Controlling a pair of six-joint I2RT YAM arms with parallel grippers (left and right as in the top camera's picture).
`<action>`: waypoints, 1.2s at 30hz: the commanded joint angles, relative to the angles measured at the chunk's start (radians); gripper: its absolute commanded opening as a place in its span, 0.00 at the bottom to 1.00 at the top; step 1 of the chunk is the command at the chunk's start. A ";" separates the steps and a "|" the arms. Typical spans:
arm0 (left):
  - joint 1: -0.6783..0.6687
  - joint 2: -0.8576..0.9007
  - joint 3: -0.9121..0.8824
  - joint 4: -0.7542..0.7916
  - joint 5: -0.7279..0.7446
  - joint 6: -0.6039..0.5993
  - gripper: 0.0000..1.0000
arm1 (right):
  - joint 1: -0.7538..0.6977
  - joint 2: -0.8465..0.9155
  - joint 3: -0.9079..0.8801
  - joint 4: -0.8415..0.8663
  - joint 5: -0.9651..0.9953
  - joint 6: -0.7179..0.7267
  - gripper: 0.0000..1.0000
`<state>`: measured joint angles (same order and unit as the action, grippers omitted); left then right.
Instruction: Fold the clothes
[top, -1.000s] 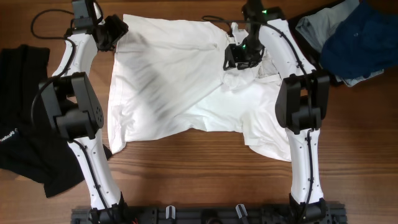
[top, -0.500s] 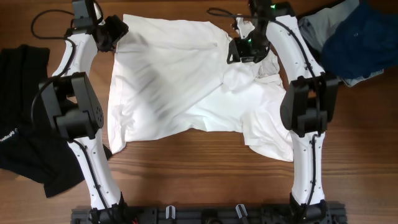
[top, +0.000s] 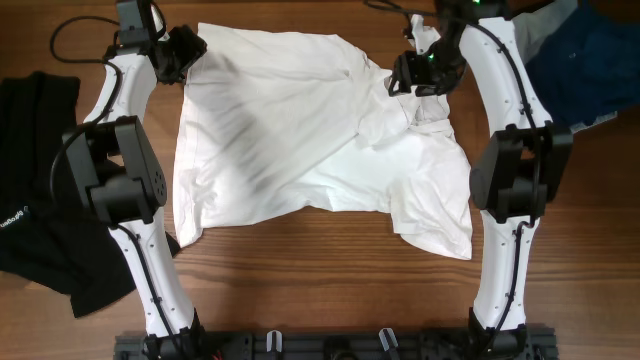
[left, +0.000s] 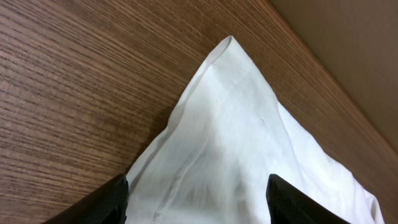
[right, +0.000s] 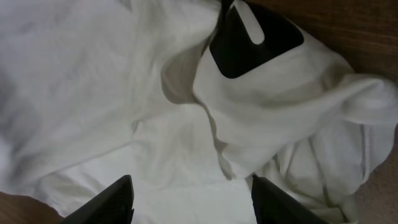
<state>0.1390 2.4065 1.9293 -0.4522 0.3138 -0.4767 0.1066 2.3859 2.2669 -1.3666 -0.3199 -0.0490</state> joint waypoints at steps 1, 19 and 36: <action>-0.003 -0.050 0.017 0.000 0.015 -0.003 0.71 | 0.003 -0.003 0.012 -0.016 0.006 -0.003 0.61; -0.002 -0.050 0.017 -0.009 0.015 -0.003 0.72 | 0.008 0.130 -0.005 -0.026 -0.074 -0.004 0.58; -0.003 -0.050 0.017 -0.013 0.015 -0.003 0.72 | 0.112 0.130 -0.005 -0.019 -0.107 -0.049 0.51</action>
<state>0.1390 2.4065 1.9293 -0.4644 0.3138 -0.4770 0.1757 2.5031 2.2635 -1.3907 -0.3969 -0.0742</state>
